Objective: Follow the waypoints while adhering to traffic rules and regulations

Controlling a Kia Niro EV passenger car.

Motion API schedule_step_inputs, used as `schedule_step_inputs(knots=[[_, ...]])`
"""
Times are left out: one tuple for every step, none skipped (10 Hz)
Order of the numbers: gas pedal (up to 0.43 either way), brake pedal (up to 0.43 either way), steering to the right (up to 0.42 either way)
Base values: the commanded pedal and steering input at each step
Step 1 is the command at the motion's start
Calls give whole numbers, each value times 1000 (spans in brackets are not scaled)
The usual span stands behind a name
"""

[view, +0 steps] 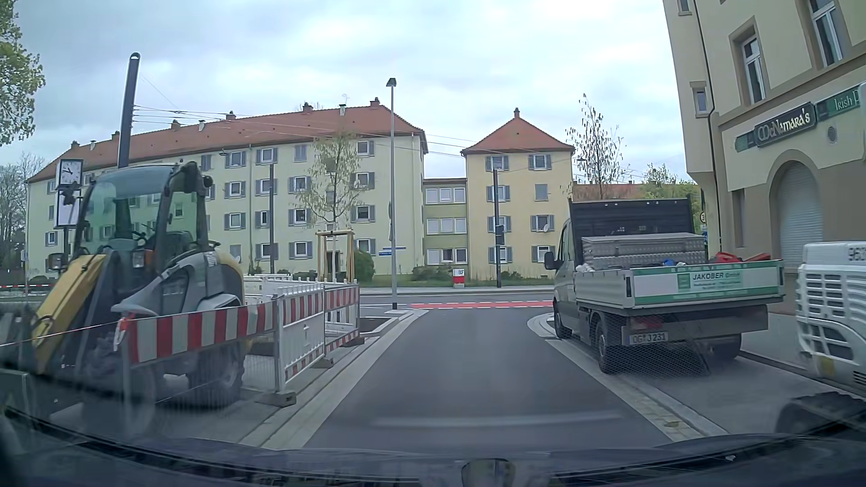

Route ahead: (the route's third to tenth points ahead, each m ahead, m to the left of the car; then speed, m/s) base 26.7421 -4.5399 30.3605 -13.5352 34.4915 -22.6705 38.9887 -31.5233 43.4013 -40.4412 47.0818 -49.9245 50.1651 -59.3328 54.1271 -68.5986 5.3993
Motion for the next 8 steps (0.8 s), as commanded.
schedule_step_inputs(knots=[[20, 0, 2], [8, 0, 6], [0, 0, 8], [0, 0, 8], [0, 0, 9], [0, 0, 12], [0, 0, 12], [0, 0, 12]])
